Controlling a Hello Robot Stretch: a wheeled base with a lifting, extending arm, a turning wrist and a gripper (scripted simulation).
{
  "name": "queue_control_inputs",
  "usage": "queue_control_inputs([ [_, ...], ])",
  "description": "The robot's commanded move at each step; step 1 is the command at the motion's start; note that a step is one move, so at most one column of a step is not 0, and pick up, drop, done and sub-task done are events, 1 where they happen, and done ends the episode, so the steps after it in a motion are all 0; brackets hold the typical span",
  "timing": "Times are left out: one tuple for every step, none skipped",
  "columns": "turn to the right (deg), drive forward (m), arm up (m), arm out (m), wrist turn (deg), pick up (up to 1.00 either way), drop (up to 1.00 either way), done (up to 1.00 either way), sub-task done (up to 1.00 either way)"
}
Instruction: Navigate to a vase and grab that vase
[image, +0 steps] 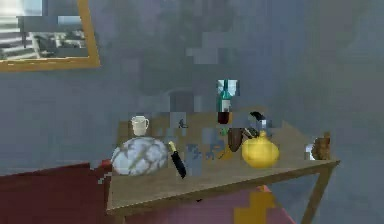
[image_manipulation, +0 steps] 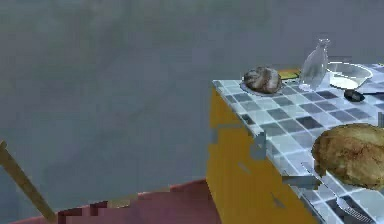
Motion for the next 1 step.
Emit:
queue_control_inputs([
  [45.0,0.00,0.00,0.00,0.0,0.00,0.00,0.00,0.00],
])
